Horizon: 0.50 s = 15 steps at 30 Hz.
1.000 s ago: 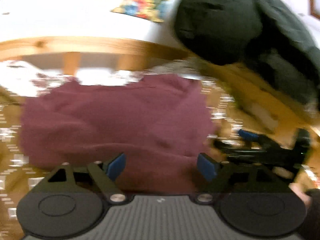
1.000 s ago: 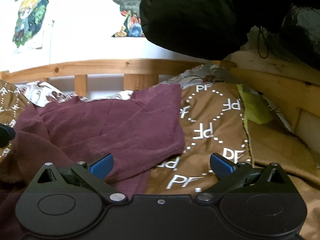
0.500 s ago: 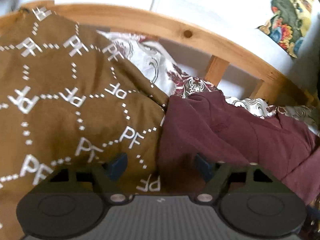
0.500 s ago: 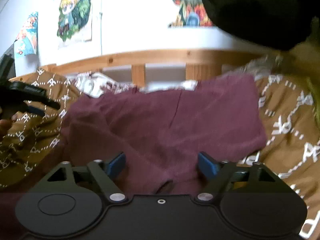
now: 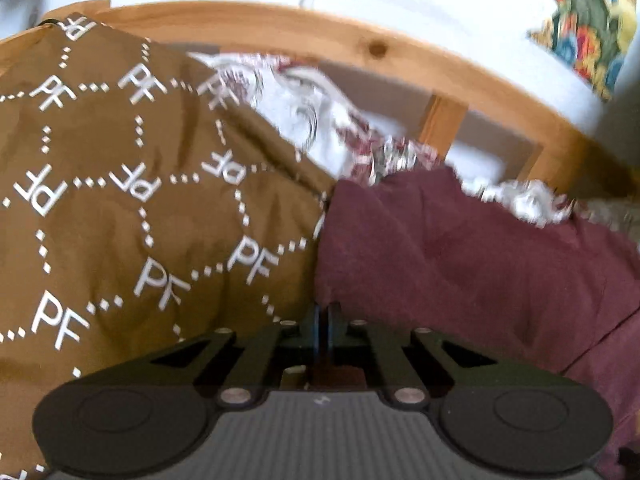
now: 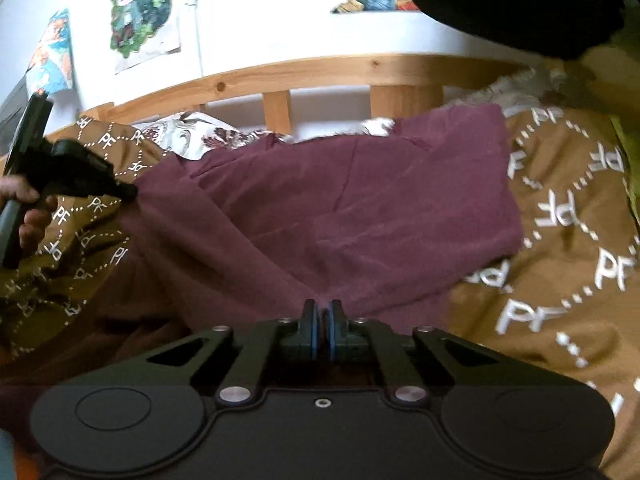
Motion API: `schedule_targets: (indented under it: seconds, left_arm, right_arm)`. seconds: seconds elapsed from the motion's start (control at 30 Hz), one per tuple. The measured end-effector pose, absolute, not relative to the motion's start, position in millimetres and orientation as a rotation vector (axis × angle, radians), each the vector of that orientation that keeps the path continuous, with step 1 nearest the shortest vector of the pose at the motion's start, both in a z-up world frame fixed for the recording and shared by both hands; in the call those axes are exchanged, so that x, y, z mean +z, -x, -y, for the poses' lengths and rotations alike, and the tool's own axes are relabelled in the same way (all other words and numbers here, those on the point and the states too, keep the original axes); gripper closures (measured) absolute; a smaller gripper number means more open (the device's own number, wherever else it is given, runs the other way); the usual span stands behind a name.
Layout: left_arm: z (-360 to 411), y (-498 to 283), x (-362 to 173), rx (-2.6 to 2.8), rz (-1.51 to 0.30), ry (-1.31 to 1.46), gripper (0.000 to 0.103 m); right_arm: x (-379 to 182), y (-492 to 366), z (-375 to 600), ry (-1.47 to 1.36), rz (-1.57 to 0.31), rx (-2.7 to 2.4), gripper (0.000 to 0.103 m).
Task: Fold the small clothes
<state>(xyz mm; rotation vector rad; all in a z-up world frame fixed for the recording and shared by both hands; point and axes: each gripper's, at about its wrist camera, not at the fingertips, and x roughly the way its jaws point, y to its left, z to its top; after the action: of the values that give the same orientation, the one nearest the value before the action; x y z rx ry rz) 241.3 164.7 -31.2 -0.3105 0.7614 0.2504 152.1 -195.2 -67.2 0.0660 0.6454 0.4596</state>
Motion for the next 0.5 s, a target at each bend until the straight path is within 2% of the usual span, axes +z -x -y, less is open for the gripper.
schedule_targets:
  seconds: [0.2,0.27,0.33,0.4,0.43,0.5]
  left_arm:
    - [-169,-245,-33,0.24,-0.765,0.377,0.093]
    - [-171,-243,-32,0.239,-0.762,0.388,0.078]
    - [-171,-236,-29,0.248,-0.748,0.381,0.04]
    - [-170,-226,-26,0.266,-0.714,0.37,0.026]
    - [-170,-220,-24,0.268,-0.702,0.363,0.022]
    - [-168,-211,-22,0.261,-0.711,0.348,0.016]
  right_arm:
    - [-75,-152,197,-0.078,-0.66,0.464,0.097]
    - [-74,-152,198,-0.086,-0.655,0.453,0.089]
    - [-73,-151,198,-0.07,-0.636,0.438,0.081]
    - [-71,-149,198,-0.046,-0.616,0.422,0.072]
    - [-70,-148,197,-0.037,-0.609,0.418,0.071]
    - [-69,-147,195,-0.024,-0.594,0.41,0.06]
